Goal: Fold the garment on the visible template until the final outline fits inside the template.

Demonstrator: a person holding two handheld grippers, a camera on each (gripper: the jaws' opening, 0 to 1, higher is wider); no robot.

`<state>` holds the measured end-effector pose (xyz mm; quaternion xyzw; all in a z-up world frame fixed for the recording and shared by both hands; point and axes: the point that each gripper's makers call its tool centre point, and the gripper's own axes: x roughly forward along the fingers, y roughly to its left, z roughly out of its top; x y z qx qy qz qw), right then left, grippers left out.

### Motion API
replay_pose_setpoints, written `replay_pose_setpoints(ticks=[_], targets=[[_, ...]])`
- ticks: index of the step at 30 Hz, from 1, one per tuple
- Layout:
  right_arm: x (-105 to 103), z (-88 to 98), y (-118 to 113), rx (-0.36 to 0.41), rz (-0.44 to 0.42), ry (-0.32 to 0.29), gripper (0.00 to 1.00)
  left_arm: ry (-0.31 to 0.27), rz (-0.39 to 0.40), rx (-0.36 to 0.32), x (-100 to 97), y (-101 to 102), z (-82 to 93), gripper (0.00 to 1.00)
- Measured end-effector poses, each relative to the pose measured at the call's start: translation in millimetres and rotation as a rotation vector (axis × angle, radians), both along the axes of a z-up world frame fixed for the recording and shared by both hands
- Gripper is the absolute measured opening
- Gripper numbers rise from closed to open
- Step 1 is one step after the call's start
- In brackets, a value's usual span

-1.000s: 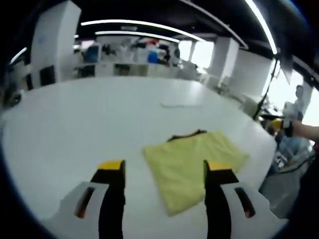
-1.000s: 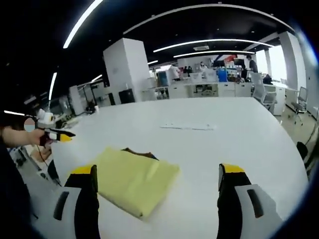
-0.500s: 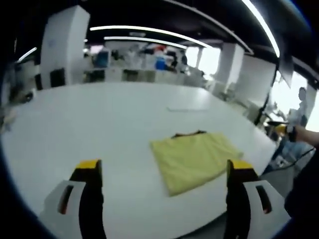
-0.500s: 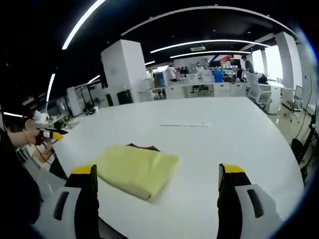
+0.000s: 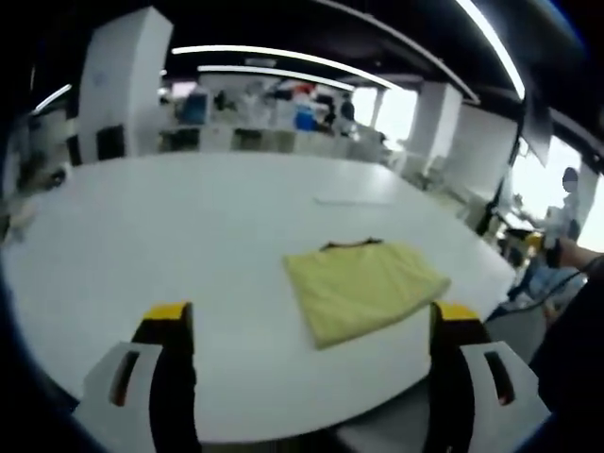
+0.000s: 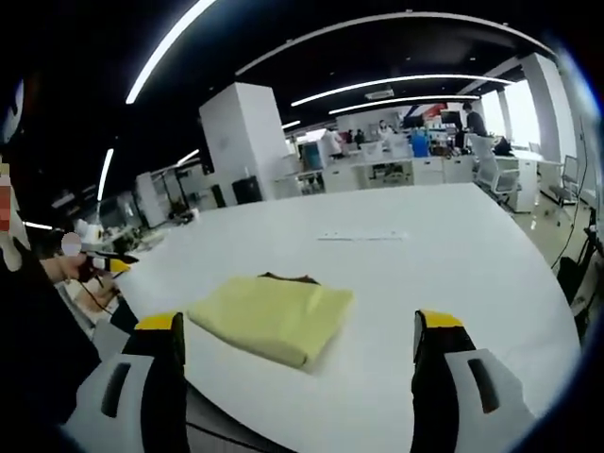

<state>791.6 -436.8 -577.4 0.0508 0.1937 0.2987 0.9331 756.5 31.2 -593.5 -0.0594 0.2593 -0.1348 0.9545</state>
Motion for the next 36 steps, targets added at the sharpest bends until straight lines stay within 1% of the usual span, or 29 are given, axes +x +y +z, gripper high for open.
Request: replay_pose_setpoints(ticks=[2,4,11,13,14,15,16,17,18,19,20,21,23,26,27,28,29,34,36], targets=[[-0.1,-0.8,-0.7,0.004,-0.005,-0.001,1.00,0.003,0.001,-0.003,-0.8,-0.3,-1.0,0.99],[-0.2,-3.6,-1.1,0.006,-0.009,0.013,1.00,0.006,0.000,-0.002,-1.1,-0.6,-1.6,0.99],[1.8,-11.0,1.5,0.014,-0.003,0.030,1.00,0.020,-0.018,-0.002,1.2,2.5,-11.7,0.99],[1.8,-14.3,5.2,0.020,0.011,0.033,1.00,0.028,-0.023,-0.005,1.8,2.8,-15.9,0.99],[1.1,-15.6,8.3,0.030,0.026,0.034,1.00,0.030,-0.027,-0.011,2.1,2.3,-17.7,0.99],[0.3,-18.2,14.0,0.056,0.049,0.040,1.00,0.034,-0.035,-0.028,1.9,-1.1,-20.2,0.98],[-0.1,-19.8,15.6,0.061,0.056,0.043,0.98,0.036,-0.037,-0.036,1.8,-2.4,-21.5,0.96],[-4.7,-27.5,24.5,0.084,0.106,0.071,0.91,0.056,-0.052,-0.066,1.7,-4.4,-30.8,0.94],[-7.0,-33.2,27.0,0.083,0.126,0.089,0.77,0.071,-0.053,-0.078,1.6,-4.9,-36.4,0.91],[-8.3,-40.9,30.5,0.084,0.150,0.104,0.66,0.085,-0.055,-0.090,1.9,-7.4,-42.9,0.90],[-5.4,-45.1,31.1,0.082,0.144,0.093,0.60,0.092,-0.066,-0.099,1.7,-10.2,-47.0,0.88],[-3.8,-51.7,33.0,0.082,0.145,0.090,0.57,0.097,-0.070,-0.108,1.4,-14.1,-50.0,0.85],[-3.0,-61.4,36.6,0.080,0.154,0.099,0.56,0.118,-0.094,-0.120,0.2,-22.2,-59.8,0.82],[-3.2,-78.3,43.5,0.068,0.181,0.110,0.48,0.146,-0.127,-0.125,-0.8,-33.7,-77.4,0.76],[-3.4,-83.8,45.2,0.059,0.194,0.116,0.45,0.154,-0.131,-0.128,-1.0,-36.7,-82.2,0.74],[-4.0,-93.3,46.0,0.038,0.207,0.135,0.42,0.161,-0.138,-0.128,-0.9,-38.8,-87.1,0.73],[-3.0,-97.3,46.7,0.031,0.207,0.139,0.40,0.170,-0.142,-0.130,-0.3,-41.2,-94.2,0.71],[2.4,-116.5,50.8,0.013,0.221,0.159,0.35,0.209,-0.174,-0.113,1.0,-51.2,-120.7,0.63],[4.7,-126.7,53.3,-0.022,0.238,0.171,0.34,0.214,-0.181,-0.108,2.7,-54.1,-126.9,0.60]])
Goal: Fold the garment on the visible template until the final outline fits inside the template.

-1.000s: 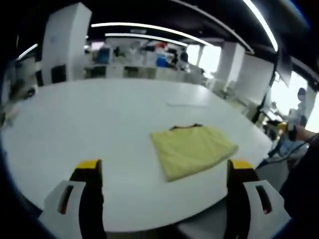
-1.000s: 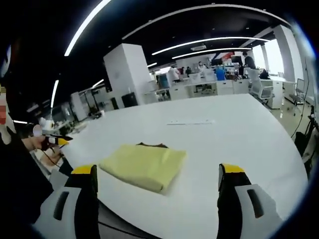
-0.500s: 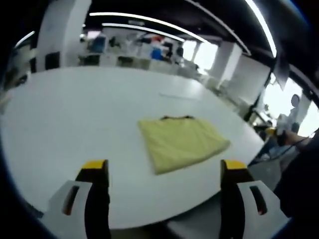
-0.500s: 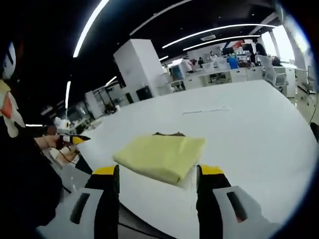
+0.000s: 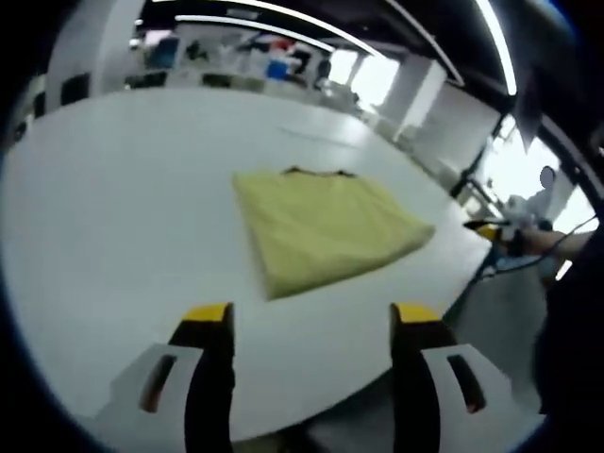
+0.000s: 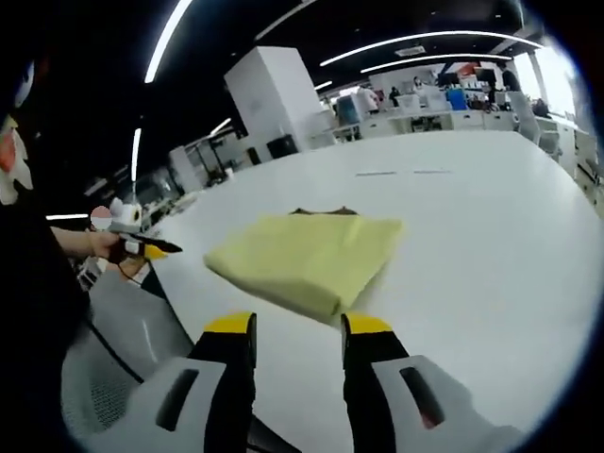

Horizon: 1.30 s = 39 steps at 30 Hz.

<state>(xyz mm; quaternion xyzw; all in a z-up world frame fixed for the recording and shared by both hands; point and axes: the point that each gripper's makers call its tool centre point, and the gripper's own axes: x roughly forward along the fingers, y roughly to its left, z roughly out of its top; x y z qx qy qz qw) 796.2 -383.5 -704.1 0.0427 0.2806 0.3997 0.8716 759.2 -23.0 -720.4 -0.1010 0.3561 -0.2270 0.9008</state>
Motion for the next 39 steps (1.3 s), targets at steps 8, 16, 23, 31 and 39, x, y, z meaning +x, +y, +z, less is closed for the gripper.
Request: replay_pose_setpoints(ticks=[8,16,23,31,39], targets=[[15.9,-27.0,5.6,-0.046,0.020,0.033,0.27,0.014,-0.046,0.063,12.4,-6.8,-24.0,0.51],[26.9,-50.4,11.8,-0.093,0.025,0.057,0.20,0.010,-0.059,0.085,25.4,-8.1,-34.3,0.37],[35.6,-56.3,17.9,-0.112,0.017,0.045,0.13,0.021,-0.067,0.094,28.9,-9.9,-40.0,0.33],[44.2,-59.2,20.4,-0.129,-0.001,0.036,0.11,0.031,-0.055,0.097,33.2,-10.7,-46.5,0.27],[45.9,-63.9,22.7,-0.149,-0.003,0.020,0.02,0.044,-0.038,0.124,38.5,-7.2,-52.0,0.11]])
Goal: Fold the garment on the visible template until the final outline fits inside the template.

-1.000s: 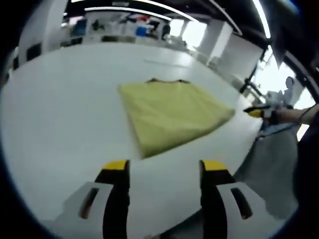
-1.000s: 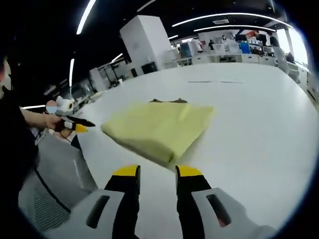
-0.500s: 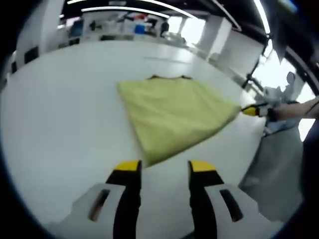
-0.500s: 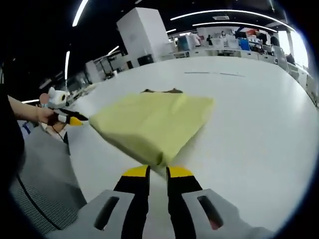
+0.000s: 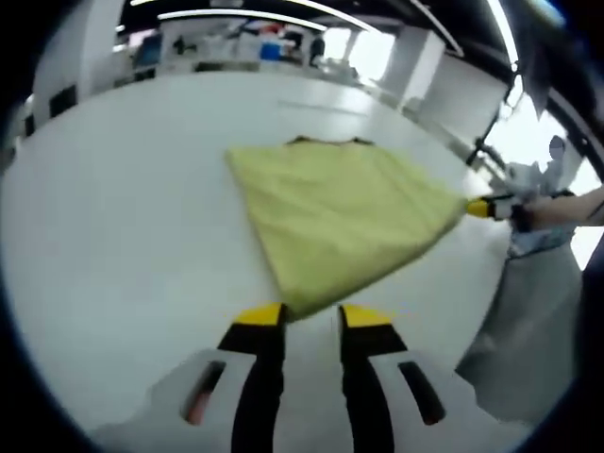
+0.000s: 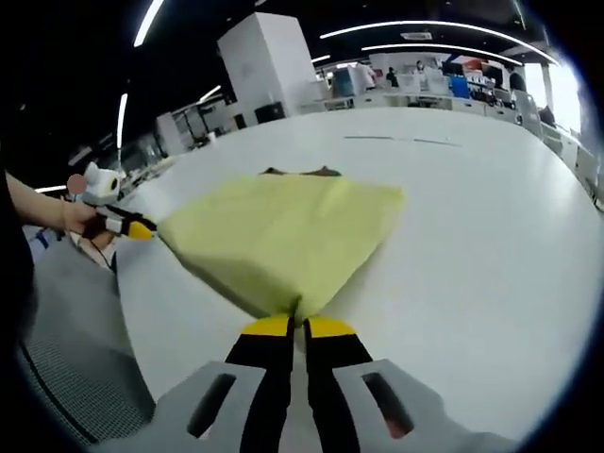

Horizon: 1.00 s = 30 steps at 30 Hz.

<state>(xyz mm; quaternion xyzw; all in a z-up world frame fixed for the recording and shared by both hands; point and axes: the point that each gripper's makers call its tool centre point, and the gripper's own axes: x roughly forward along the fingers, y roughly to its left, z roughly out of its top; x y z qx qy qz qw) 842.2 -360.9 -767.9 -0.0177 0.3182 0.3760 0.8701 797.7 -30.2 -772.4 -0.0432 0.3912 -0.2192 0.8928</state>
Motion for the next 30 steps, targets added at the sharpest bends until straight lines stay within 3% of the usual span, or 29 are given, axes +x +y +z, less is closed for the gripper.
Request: replay_pose_setpoints(ticks=[2,6,12,17,24,27,30], targets=[[-2.6,-2.7,1.1,-0.044,0.045,-0.018,0.02,0.002,-0.005,0.023,1.2,3.7,-2.0,0.00],[-5.6,-1.2,-0.7,-0.101,0.165,-0.035,0.02,0.008,-0.019,0.068,5.0,11.5,-4.0,0.00],[-8.2,4.7,-8.1,-0.143,0.368,-0.012,0.02,0.008,-0.044,0.070,10.3,18.5,-0.9,0.00],[-3.6,7.2,-11.2,-0.154,0.453,0.010,0.02,0.018,-0.065,0.087,10.7,18.3,-4.0,0.00],[-7.6,4.0,-10.6,-0.338,0.700,-0.036,0.01,0.012,-0.081,0.096,11.2,23.6,-0.3,0.00],[-14.7,1.2,-15.5,-0.444,0.818,-0.062,0.01,0.015,-0.070,0.139,10.1,35.0,0.5,0.00],[-19.0,-0.3,-13.0,-0.432,0.813,-0.061,0.01,0.025,-0.049,0.084,6.2,39.7,1.2,0.00]])
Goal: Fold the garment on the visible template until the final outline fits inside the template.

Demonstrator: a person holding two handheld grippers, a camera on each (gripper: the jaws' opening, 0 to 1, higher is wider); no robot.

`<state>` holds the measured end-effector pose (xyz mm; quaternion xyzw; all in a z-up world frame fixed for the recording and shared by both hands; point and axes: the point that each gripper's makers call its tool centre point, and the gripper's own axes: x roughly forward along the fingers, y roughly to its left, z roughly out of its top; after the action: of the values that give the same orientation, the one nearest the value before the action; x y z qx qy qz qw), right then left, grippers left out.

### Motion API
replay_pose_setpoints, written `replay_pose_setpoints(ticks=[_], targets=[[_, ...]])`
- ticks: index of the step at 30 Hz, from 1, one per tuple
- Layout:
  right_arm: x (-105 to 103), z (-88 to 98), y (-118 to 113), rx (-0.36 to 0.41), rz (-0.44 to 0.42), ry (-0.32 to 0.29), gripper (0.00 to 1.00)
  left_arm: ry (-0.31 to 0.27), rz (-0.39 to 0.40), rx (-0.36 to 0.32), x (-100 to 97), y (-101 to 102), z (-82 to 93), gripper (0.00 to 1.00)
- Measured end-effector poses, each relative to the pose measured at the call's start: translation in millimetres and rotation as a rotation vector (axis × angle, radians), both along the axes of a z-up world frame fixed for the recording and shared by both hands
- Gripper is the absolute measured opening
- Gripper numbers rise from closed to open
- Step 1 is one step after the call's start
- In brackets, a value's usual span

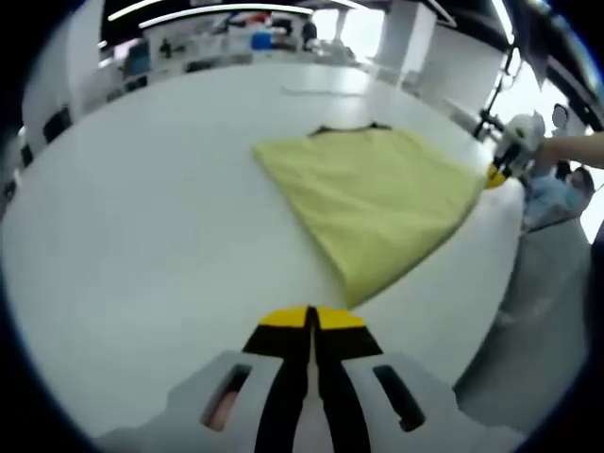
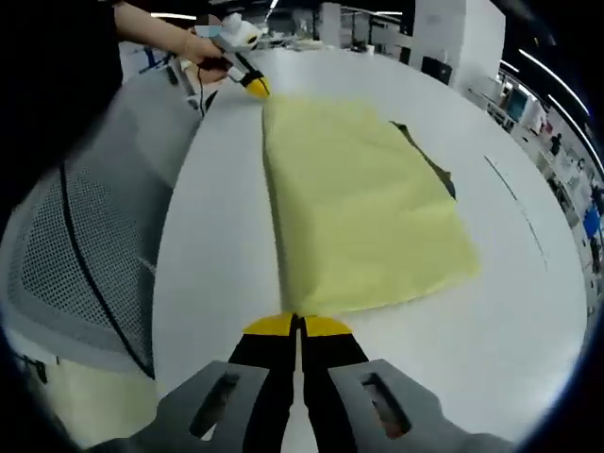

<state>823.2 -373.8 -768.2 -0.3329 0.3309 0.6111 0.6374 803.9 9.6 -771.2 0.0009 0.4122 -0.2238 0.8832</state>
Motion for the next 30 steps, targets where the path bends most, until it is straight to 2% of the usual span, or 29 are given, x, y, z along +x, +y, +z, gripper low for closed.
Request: replay_pose_setpoints(ticks=[3,6,8,11,17,21,22,24,26,27,28,29,30], targets=[[-1.4,-7.7,-0.2,0.004,-0.033,0.002,0.01,0.008,-0.019,0.007,-4.7,-4.3,-2.0,0.00],[-2.6,-14.7,-1.4,0.010,-0.078,0.012,0.02,-0.002,-0.019,-0.028,-3.0,-17.5,0.1,0.00],[0.9,-13.0,-0.6,0.038,-0.120,0.011,0.02,-0.016,-0.025,-0.052,1.8,-27.6,2.6,0.00],[2.0,-12.8,-4.2,0.036,-0.130,0.004,0.02,-0.009,-0.048,-0.038,4.7,-35.5,-1.2,0.00],[2.2,-11.3,-8.4,0.027,-0.189,0.009,0.03,-0.001,-0.051,-0.019,4.8,-31.3,-1.6,0.00],[2.5,-5.4,-25.7,0.005,-0.278,-0.018,0.05,0.012,-0.033,0.055,2.9,-16.1,1.9,0.00],[7.3,0.6,-29.7,0.010,-0.305,-0.061,0.07,0.008,-0.028,0.067,3.4,-14.0,4.2,0.00],[10.5,10.4,-30.3,0.035,-0.358,-0.082,0.09,-0.022,-0.027,0.057,6.4,-17.7,14.9,0.00],[17.6,23.6,-28.8,0.058,-0.407,-0.138,0.08,-0.049,-0.032,0.029,11.0,-28.9,23.6,0.00],[22.0,31.2,-22.0,0.103,-0.466,-0.147,0.06,-0.064,-0.054,0.004,12.8,-38.7,26.9,0.00],[24.1,34.5,-18.0,0.130,-0.490,-0.148,0.05,-0.074,-0.085,-0.011,13.5,-48.9,28.9,0.00],[27.1,43.0,-3.8,0.213,-0.539,-0.140,0.05,-0.084,-0.120,-0.010,14.6,-59.6,28.9,0.00],[27.2,47.3,7.3,0.266,-0.551,-0.133,0.04,-0.071,-0.141,0.007,14.3,-67.2,23.5,0.00]])
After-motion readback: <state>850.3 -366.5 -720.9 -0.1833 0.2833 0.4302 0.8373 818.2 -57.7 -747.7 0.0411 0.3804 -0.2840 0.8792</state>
